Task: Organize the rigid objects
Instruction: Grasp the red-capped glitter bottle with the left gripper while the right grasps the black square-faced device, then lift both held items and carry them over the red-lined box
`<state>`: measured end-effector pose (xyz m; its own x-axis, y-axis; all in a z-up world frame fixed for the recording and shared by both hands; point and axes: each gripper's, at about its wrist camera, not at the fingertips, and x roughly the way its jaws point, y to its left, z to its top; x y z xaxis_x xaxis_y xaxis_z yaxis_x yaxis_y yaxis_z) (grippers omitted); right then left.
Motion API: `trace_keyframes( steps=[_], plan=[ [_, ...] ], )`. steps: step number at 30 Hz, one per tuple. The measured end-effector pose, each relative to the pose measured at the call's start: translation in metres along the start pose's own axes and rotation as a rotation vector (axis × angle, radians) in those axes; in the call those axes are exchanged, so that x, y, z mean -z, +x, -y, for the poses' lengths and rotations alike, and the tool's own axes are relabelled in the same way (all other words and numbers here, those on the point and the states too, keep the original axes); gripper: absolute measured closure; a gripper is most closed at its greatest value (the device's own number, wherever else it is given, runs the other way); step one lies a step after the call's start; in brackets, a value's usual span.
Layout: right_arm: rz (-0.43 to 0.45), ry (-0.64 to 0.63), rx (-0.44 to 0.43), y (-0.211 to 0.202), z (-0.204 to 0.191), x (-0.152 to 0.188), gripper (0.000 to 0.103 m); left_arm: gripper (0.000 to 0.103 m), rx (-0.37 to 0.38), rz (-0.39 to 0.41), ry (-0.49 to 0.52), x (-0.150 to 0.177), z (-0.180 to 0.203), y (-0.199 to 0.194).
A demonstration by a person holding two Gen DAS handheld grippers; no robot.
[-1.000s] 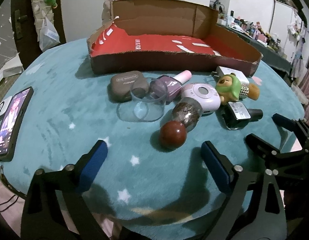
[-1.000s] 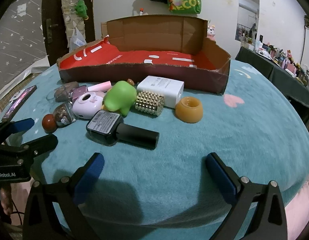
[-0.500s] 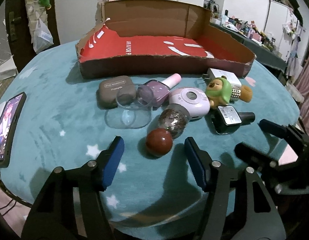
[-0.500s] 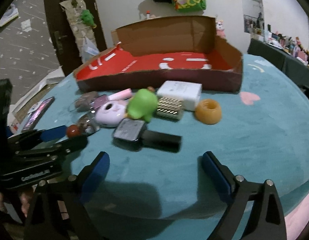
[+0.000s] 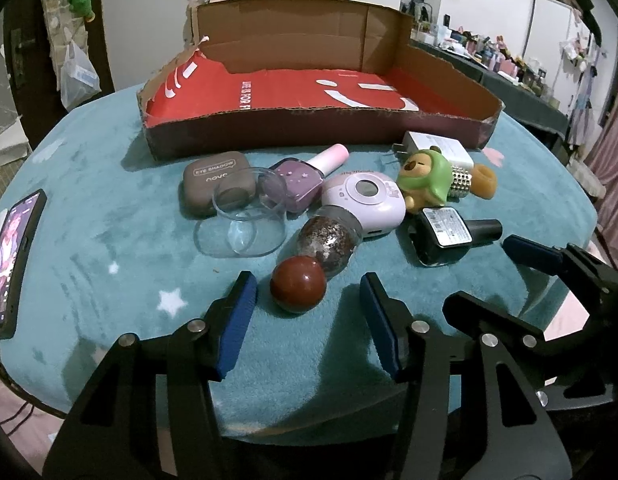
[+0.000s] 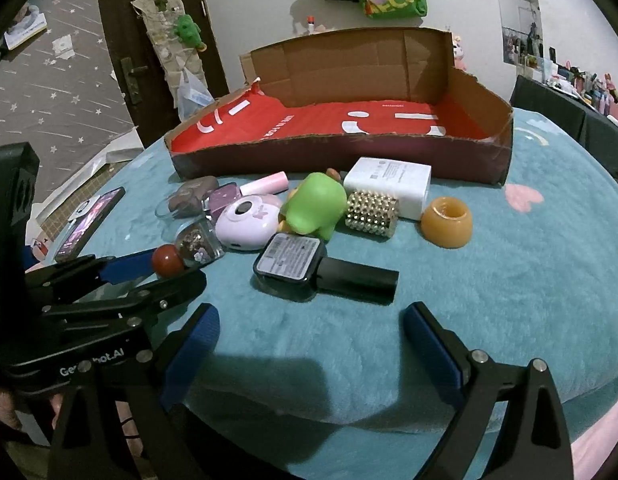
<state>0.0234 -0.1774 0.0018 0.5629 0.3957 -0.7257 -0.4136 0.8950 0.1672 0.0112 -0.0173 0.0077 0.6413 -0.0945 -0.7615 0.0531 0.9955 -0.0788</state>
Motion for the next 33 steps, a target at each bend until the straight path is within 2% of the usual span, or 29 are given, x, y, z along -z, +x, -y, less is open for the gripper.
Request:
trace_keyframes(
  steps=[7,10,12,18,24,28,33],
  plan=[
    [0.032,0.022,-0.005,0.000,0.002,0.001,0.008,0.051,-0.006,0.015,0.018,0.000,0.002,0.002],
    [0.041,0.054,-0.024,-0.001,0.006,-0.002,0.012,0.061,0.004,0.009,0.019,-0.004,0.001,0.004],
    [0.041,0.071,-0.038,0.000,0.008,-0.005,0.013,0.063,0.015,-0.003,0.018,-0.006,-0.001,0.007],
    [0.042,0.067,-0.032,0.008,0.006,-0.013,0.015,0.064,0.025,0.012,0.018,-0.011,-0.002,0.013],
    [0.046,0.058,-0.034,0.016,0.007,-0.019,0.021,0.064,0.058,0.037,0.010,-0.015,-0.006,0.016],
    [0.034,-0.011,-0.021,0.020,0.002,-0.020,0.021,0.064,0.084,0.056,0.040,-0.016,-0.008,0.017],
    [0.049,-0.144,0.047,0.027,-0.011,-0.015,0.021,0.066,0.109,0.074,0.066,-0.015,-0.012,0.016]
  ],
)
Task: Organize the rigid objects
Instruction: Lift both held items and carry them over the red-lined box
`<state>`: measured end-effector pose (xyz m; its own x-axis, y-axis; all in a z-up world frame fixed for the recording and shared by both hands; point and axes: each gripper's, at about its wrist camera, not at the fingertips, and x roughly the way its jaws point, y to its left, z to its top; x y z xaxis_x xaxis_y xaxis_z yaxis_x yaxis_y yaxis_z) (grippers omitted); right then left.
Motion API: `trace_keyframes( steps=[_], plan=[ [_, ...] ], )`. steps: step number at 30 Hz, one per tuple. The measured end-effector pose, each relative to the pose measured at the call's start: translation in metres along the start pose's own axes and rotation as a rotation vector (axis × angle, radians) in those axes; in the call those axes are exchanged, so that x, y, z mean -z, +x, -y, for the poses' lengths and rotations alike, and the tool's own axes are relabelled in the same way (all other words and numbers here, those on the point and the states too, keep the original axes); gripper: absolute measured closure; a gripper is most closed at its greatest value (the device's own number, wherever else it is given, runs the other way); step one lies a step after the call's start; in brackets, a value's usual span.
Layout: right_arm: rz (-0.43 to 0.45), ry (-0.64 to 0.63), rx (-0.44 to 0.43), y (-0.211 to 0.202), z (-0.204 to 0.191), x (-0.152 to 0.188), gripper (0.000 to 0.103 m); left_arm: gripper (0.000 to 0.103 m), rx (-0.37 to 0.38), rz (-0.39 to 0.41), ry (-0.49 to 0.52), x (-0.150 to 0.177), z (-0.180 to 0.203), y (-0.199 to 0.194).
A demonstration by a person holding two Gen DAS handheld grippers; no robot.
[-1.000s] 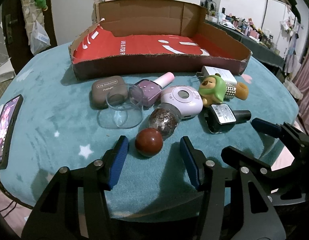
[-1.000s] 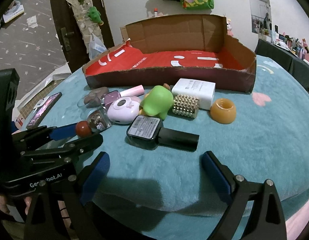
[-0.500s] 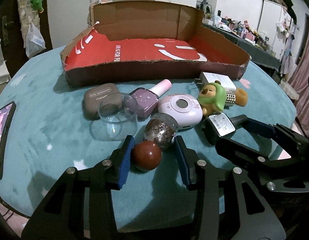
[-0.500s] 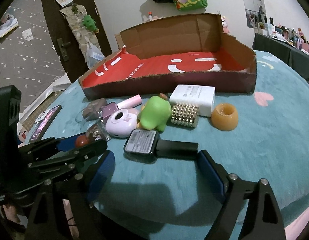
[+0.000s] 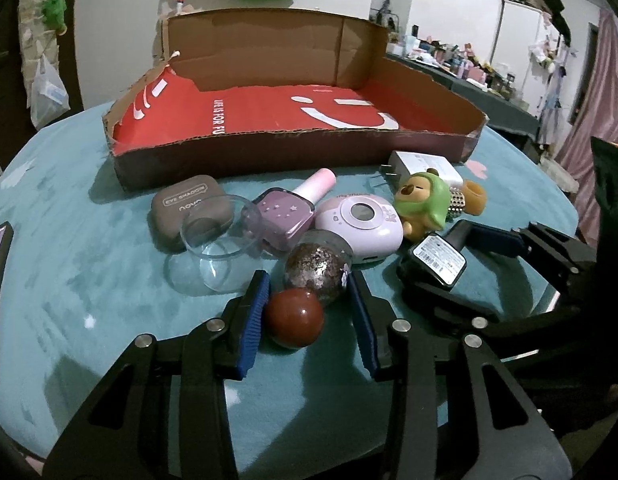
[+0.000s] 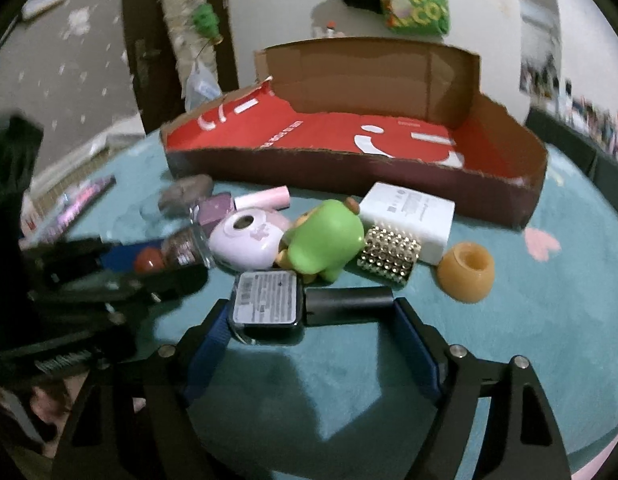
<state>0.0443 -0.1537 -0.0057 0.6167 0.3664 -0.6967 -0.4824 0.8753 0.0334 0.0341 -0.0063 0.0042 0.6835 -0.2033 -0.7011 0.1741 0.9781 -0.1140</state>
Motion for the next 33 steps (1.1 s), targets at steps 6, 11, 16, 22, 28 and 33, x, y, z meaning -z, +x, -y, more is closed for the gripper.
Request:
trace_keyframes(
  steps=[6,11,16,22,28,33],
  plan=[
    [0.006,0.010,-0.023,-0.001,0.006,-0.001,0.024,0.071,-0.020,0.030,0.049,0.001,0.008,-0.001],
    [0.008,0.058,-0.088,-0.010,0.013,-0.002,0.024,0.075,0.014,0.055,0.059,0.003,0.013,-0.011],
    [0.014,0.112,-0.148,-0.019,0.021,-0.007,0.024,0.076,0.037,0.049,0.067,0.002,0.018,-0.015],
    [0.053,0.112,-0.155,-0.034,0.024,-0.019,0.024,0.076,0.057,0.072,0.082,-0.007,0.027,-0.028],
    [0.079,0.130,-0.162,-0.043,0.034,-0.038,0.024,0.076,0.074,0.104,0.072,-0.024,0.029,-0.041],
    [0.098,0.128,-0.158,-0.045,0.039,-0.054,0.024,0.076,0.069,0.135,0.065,-0.042,0.027,-0.047]
  ],
)
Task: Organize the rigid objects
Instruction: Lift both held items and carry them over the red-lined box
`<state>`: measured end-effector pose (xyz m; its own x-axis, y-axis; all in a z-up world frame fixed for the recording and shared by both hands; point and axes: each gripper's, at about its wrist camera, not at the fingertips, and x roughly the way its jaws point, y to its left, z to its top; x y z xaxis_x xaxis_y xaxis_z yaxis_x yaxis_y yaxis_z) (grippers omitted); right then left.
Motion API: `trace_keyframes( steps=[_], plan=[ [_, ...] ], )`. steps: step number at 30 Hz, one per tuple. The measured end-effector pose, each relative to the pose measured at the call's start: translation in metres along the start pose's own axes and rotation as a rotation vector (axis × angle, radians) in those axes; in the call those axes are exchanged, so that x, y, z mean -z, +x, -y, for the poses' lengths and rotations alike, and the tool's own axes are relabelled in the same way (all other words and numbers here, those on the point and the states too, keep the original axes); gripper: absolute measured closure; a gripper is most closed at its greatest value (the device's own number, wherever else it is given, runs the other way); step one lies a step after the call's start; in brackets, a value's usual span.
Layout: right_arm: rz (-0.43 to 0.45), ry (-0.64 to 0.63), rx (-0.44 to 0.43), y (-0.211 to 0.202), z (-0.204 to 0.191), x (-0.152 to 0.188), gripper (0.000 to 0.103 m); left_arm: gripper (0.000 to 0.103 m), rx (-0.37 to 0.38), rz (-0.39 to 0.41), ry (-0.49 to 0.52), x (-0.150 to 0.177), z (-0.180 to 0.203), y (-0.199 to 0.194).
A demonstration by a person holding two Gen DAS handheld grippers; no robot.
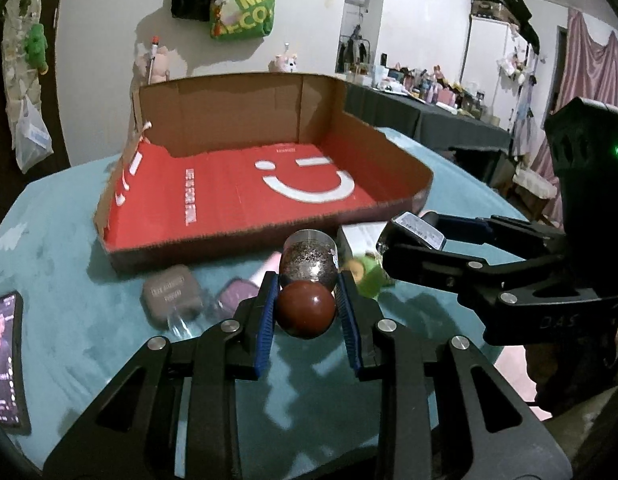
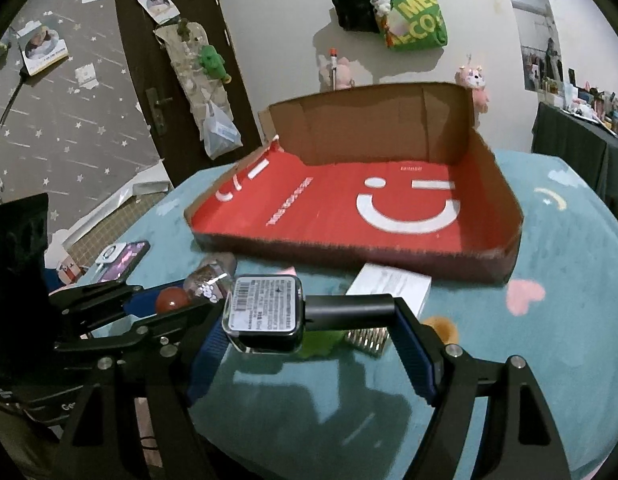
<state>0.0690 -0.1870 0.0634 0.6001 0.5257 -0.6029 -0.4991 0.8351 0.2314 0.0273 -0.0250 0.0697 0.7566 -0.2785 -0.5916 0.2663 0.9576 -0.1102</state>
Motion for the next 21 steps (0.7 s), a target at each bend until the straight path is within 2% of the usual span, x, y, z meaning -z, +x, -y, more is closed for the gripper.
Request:
trace_keyframes(
  steps=[12,21],
  plan=[
    [0.016,-0.004,0.019,0.013,0.009,-0.031,0.024,0.076,-0.039,0.052,-0.027,-0.040,-0.026,0.011],
    [0.009,-0.005,0.044,0.035,0.019,-0.055,0.024,0.076,-0.066,0.051,-0.043,-0.066,-0.051,0.033]
  ],
)
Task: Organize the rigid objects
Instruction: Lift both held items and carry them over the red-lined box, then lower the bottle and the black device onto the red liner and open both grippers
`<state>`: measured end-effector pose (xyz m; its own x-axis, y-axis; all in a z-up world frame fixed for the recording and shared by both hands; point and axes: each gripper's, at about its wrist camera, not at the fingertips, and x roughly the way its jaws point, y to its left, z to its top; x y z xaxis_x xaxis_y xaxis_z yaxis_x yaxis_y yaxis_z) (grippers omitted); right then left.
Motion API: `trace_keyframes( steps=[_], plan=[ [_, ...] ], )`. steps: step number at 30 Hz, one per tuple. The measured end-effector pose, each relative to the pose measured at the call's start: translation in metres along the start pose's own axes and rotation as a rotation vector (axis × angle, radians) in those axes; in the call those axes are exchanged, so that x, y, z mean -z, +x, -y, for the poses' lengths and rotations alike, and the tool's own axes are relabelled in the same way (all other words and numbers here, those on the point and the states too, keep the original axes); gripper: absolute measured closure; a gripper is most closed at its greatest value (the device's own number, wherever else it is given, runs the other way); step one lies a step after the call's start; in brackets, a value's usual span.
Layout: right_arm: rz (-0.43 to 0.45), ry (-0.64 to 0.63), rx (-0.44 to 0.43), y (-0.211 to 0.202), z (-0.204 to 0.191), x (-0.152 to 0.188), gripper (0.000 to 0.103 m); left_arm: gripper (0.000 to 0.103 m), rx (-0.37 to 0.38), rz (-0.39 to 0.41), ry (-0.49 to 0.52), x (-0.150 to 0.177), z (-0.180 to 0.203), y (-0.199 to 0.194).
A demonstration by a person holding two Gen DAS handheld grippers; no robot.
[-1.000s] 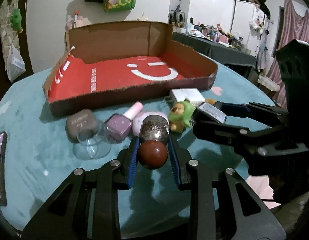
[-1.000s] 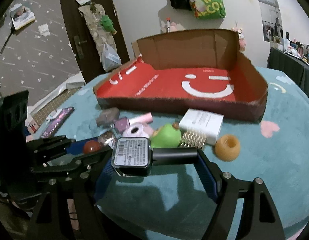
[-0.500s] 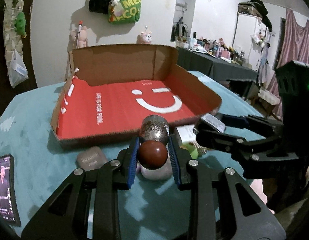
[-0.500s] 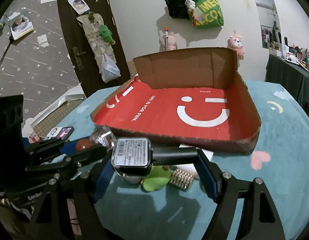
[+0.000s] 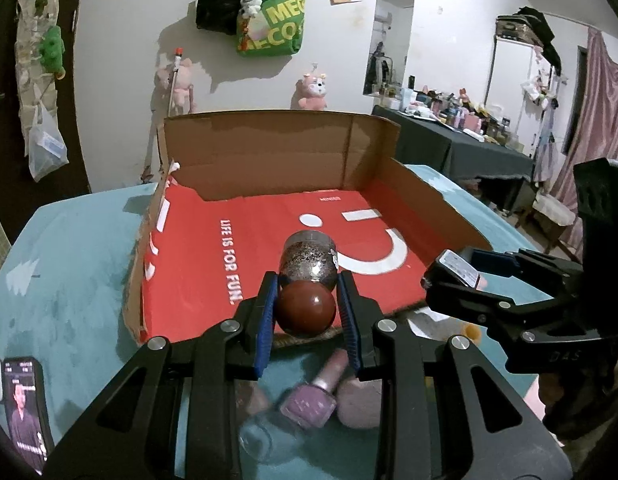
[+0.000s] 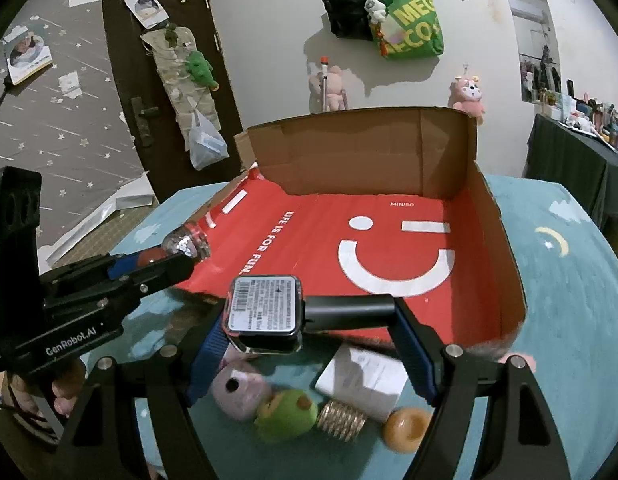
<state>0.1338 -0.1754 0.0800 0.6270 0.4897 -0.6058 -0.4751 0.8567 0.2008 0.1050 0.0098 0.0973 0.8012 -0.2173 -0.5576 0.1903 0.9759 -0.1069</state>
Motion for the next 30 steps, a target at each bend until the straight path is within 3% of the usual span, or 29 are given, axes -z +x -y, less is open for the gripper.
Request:
trace_keyframes(
  steps=[9,30],
  plan=[
    [-0.030,0.002,0.031,0.030,0.012,-0.022,0.024,0.076,-0.008,-0.018,-0.025,-0.019,-0.020,0.032],
    [-0.164,0.019,0.183,0.108,0.054,-0.043,0.024,0.076,-0.069,-0.188,-0.079,-0.030,-0.057,0.128]
  ],
)
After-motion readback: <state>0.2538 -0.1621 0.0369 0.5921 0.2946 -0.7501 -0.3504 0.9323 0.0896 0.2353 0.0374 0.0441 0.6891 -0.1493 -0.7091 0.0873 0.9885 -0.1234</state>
